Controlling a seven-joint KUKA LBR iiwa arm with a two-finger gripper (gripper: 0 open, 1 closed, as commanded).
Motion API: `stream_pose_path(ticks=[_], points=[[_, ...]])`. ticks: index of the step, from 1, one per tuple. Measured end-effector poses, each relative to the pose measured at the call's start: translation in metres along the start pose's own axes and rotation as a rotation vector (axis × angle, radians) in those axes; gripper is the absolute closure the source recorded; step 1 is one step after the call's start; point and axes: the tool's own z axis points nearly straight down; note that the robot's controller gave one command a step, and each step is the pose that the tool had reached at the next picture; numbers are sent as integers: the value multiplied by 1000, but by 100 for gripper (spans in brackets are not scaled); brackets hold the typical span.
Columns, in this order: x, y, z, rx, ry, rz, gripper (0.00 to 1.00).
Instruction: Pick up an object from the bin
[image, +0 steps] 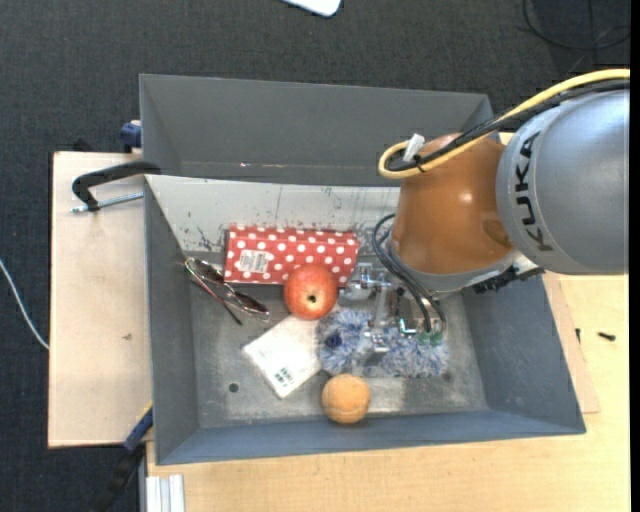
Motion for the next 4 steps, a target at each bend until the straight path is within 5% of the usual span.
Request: stream_pose_path(ticks=[1,3,4], points=[[-1,0,-3,0,-6,1,0],[-60,-74,95,-4,-4,40,0],[-43,-59,93,-1,-18,252,0]])
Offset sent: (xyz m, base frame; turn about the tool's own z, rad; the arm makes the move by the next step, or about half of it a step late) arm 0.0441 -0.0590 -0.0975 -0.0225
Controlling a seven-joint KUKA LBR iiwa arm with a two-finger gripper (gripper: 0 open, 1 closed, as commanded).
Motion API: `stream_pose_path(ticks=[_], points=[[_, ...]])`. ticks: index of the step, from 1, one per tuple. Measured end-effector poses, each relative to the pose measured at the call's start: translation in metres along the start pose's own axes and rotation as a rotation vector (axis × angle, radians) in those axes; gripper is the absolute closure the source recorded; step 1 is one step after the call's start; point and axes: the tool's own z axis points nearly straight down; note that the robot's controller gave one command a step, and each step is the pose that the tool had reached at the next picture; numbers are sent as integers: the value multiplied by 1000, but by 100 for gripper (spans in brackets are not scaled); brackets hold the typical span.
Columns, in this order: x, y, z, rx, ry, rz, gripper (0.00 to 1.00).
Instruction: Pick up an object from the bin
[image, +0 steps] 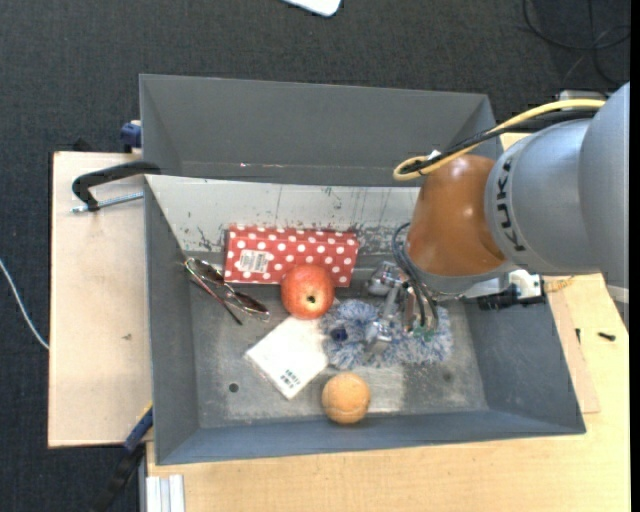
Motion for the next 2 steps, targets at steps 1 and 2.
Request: stream_pose_path(ticks=[1,2], points=[[-13,-4,0,-1,6,-156,0],[-3,-1,-3,3,5,1,100]])
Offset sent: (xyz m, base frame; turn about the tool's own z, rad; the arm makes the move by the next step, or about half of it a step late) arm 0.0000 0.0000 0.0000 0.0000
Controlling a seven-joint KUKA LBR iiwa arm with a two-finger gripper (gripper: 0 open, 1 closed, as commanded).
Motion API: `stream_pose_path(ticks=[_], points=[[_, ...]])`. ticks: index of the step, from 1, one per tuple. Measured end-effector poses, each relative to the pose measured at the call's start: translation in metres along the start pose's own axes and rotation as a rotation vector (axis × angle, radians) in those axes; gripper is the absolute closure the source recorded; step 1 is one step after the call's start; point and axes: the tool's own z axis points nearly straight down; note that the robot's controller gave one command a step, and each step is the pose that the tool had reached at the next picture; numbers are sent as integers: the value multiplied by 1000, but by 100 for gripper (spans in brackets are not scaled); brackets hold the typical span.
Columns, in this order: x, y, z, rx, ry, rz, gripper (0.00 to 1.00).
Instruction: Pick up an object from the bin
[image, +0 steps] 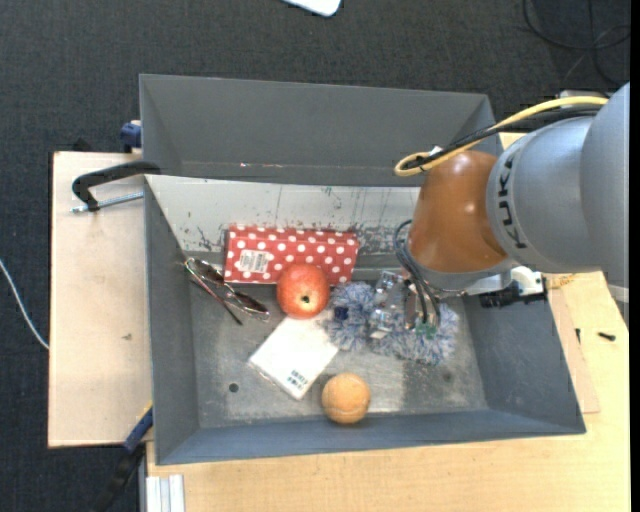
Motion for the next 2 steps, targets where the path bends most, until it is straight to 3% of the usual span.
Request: stream_pose_path(ticks=[2], points=[[1,0,-2,0,1,0,100]])
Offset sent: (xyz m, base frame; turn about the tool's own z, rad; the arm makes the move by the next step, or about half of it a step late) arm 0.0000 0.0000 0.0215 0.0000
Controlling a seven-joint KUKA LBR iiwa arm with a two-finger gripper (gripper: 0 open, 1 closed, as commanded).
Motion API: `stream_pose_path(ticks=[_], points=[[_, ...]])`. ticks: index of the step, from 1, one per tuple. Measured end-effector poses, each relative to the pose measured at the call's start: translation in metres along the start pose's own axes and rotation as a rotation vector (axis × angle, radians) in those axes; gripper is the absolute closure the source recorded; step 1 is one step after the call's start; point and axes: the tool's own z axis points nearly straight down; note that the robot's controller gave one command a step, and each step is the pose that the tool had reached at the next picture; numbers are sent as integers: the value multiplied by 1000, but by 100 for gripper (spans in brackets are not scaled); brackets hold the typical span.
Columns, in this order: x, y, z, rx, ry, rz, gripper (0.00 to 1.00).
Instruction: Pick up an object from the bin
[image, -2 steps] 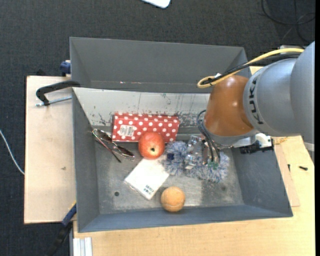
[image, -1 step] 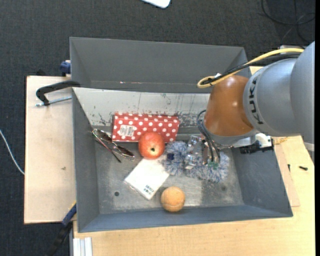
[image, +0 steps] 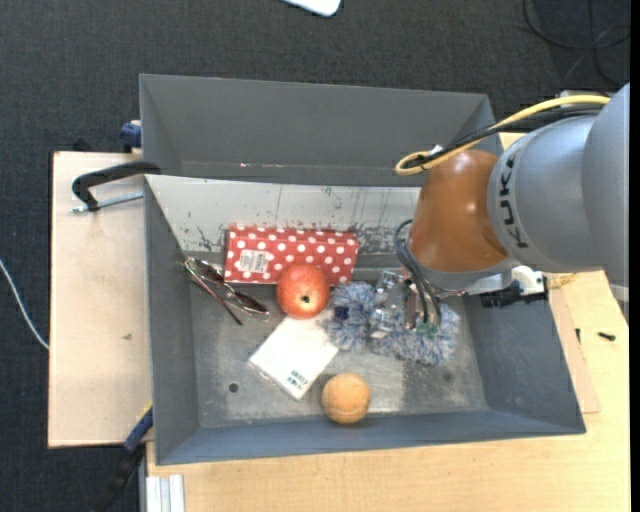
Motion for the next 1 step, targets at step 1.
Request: stream_pose_path(ticks=[1], points=[[0,0,-5,-1,-1,0,100]])
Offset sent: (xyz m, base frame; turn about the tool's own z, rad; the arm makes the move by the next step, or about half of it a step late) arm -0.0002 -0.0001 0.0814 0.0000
